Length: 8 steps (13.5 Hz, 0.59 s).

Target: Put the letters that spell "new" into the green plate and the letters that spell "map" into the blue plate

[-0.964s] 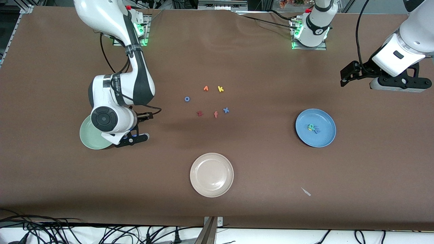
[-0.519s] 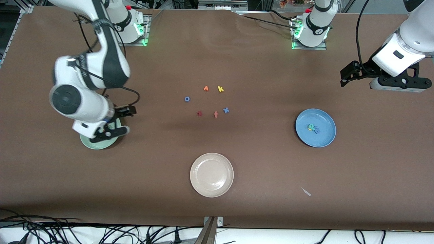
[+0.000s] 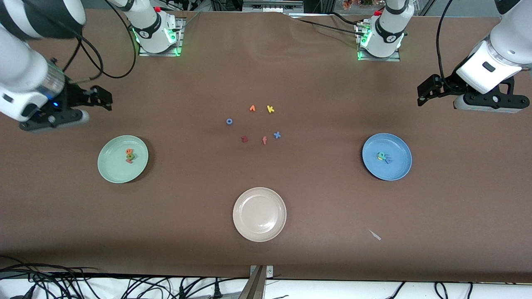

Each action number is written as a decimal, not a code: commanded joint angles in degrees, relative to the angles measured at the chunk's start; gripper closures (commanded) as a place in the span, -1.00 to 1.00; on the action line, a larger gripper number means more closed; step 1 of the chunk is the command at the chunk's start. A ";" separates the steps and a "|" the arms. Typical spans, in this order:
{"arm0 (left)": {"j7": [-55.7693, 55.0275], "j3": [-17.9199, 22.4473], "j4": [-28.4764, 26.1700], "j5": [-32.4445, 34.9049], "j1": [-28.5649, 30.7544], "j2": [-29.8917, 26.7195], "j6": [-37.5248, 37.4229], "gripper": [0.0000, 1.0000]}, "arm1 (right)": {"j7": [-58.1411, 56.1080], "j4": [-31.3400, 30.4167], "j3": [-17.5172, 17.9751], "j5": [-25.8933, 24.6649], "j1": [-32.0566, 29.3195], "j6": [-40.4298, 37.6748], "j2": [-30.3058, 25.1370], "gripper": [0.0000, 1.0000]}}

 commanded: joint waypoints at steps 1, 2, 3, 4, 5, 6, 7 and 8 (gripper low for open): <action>0.32 0.13 0.11 1.68 -0.36 -0.74 -0.92 -1.00 | 1.63 0.36 1.20 -0.80 -3.15 -1.35 -1.53 -1.00; 0.32 0.13 0.11 1.68 -0.36 -0.74 -0.92 -1.00 | 3.55 0.36 1.20 -0.37 -3.94 -0.82 -1.53 -1.00; 0.32 0.13 0.11 1.68 -0.36 -0.74 -0.92 -1.00 | 3.92 0.36 1.20 1.20 -4.56 -0.73 -1.27 -1.00; 0.32 0.04 0.11 1.68 -0.36 -0.74 -0.92 -1.00 | 3.92 0.36 1.20 1.74 -4.47 -0.82 -1.01 -1.00; 0.32 -0.05 0.11 1.68 -0.36 -0.74 -0.92 -1.00 | 3.49 0.44 1.20 1.75 -4.56 -1.08 -0.92 -1.00; 0.32 -0.05 0.11 1.68 -0.36 -0.74 -1.10 -1.00 | 3.22 0.53 1.03 1.75 -4.74 -1.43 -0.92 -1.00; 0.32 -0.05 0.11 1.68 -0.36 -0.74 -1.18 -1.00 | 3.22 0.53 0.42 1.75 -4.65 -1.52 -0.92 -1.00; 0.32 -0.05 0.11 1.68 -0.36 -0.74 -1.19 -1.00 | 3.31 0.62 0.24 1.83 -4.65 -1.35 -0.66 -1.00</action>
